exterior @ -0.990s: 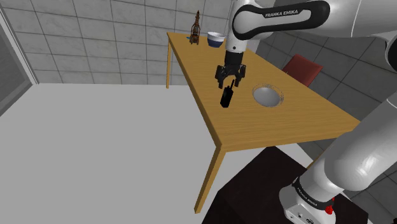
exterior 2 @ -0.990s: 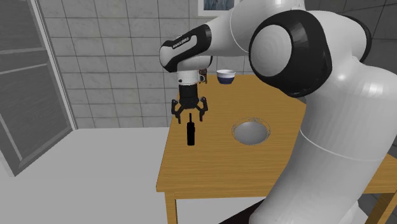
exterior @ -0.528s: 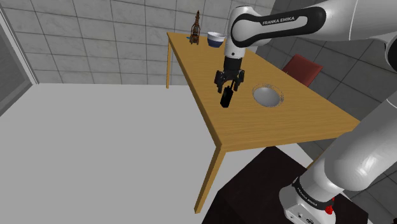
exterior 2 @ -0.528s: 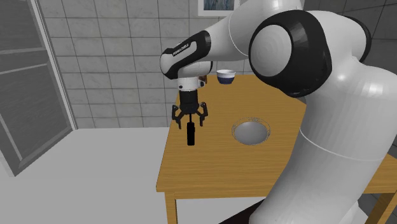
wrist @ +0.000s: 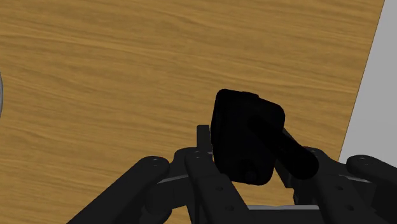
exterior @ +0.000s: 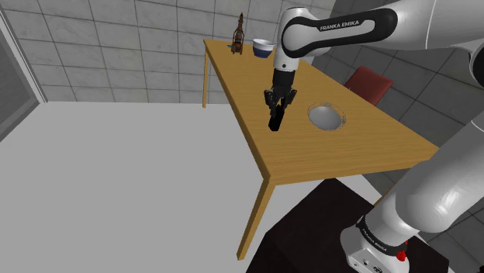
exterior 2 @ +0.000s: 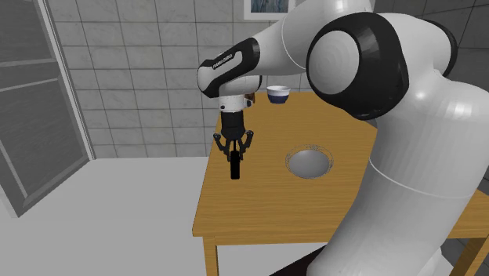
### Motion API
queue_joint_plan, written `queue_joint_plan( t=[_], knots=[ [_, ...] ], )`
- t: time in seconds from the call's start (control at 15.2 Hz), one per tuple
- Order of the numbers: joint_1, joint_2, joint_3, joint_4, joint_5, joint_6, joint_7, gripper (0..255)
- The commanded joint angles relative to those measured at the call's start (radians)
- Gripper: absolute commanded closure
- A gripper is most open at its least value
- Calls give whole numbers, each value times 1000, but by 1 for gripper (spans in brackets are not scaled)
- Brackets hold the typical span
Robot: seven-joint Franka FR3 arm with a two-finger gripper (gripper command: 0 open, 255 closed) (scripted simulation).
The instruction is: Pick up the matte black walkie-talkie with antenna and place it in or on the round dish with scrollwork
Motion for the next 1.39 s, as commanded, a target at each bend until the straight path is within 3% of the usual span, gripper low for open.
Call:
queue_joint_plan(
  t=[0.0,0.33,1.32],
  knots=[
    [0,0,0,0,0,0,0,255],
    [0,0,0,0,0,0,0,255],
    [-1,-18,-1,181,-1,-199,5,255]
  ],
)
